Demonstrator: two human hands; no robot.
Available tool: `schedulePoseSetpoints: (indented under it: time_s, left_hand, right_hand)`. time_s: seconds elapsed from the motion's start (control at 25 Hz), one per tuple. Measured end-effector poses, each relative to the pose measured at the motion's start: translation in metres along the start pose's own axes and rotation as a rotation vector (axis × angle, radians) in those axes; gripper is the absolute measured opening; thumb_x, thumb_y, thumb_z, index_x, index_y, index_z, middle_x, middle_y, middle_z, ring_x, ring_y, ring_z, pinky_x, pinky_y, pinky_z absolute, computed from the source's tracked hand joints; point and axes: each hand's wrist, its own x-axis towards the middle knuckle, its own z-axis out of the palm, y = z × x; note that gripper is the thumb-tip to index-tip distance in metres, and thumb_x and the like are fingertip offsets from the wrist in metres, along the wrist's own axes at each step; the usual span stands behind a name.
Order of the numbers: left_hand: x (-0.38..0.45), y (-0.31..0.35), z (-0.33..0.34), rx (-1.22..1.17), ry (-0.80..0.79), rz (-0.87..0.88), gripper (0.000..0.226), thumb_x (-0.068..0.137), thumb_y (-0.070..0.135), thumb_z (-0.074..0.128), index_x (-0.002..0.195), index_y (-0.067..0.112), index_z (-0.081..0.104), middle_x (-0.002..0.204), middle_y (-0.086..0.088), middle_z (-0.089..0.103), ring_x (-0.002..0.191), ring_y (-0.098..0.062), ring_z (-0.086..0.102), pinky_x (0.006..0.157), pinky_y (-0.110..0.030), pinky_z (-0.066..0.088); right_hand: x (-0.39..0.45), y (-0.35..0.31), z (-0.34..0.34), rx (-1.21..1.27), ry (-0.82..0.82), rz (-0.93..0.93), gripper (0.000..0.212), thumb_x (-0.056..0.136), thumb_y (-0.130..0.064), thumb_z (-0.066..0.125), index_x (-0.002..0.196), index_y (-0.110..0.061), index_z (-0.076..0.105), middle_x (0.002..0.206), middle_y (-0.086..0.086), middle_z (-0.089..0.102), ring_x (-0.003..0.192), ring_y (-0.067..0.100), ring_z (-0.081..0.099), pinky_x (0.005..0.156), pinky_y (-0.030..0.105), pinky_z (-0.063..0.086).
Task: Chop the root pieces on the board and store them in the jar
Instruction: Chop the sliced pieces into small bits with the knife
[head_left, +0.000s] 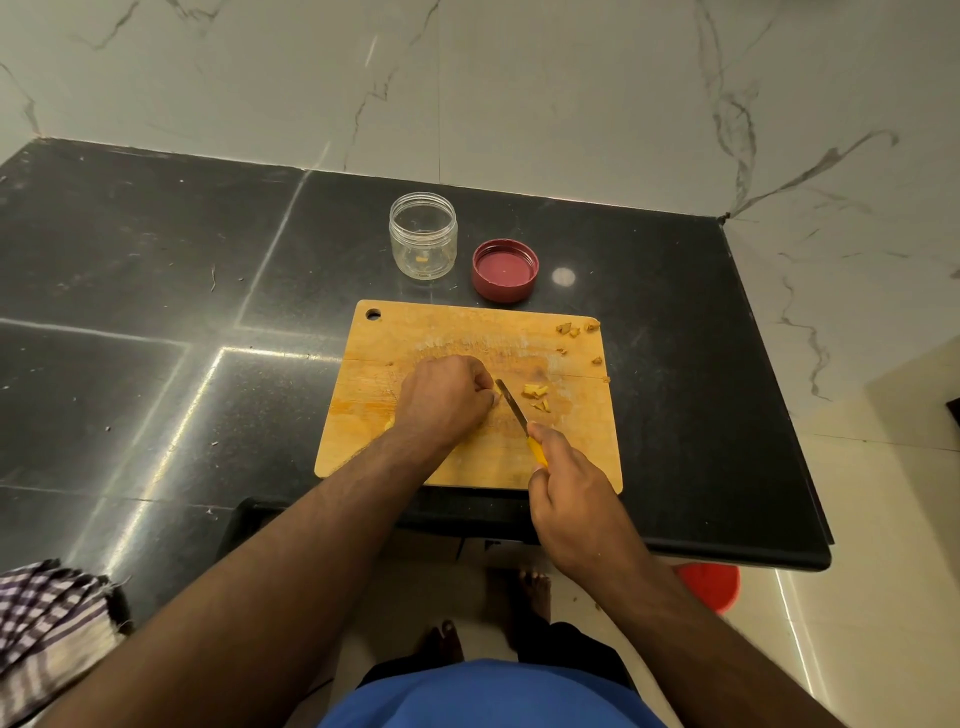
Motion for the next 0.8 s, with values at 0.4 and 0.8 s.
schedulePoseSetpoints:
  time_s: [0.4,0.8]
  left_hand:
    - [0.000,0.004,-0.001,0.041,0.003,-0.004,0.013,0.089,0.033,0.072,0.098,0.025,0.076,0.094,0.007,0.073,0.090,-0.013,0.064,0.081,-0.037,0.059]
    - [-0.002,0.004,-0.003,0.045,-0.029,0.006,0.021,0.092,0.030,0.071,0.110,0.022,0.075,0.105,0.005,0.073,0.097,-0.013,0.064,0.087,-0.037,0.058]
  right_hand:
    - [-0.003,-0.002,0.003,-0.100,-0.047,0.023,0.048,0.101,-0.018,0.037,0.148,-0.026,0.030,0.123,0.001,0.056,0.100,0.011,0.053,0.081,0.024,0.043]
    - [-0.018,0.001,-0.008,-0.013,-0.002,0.035,0.047,0.102,-0.020,0.039,0.147,-0.029,0.031,0.127,-0.005,0.055,0.097,0.006,0.055,0.074,0.019,0.043]
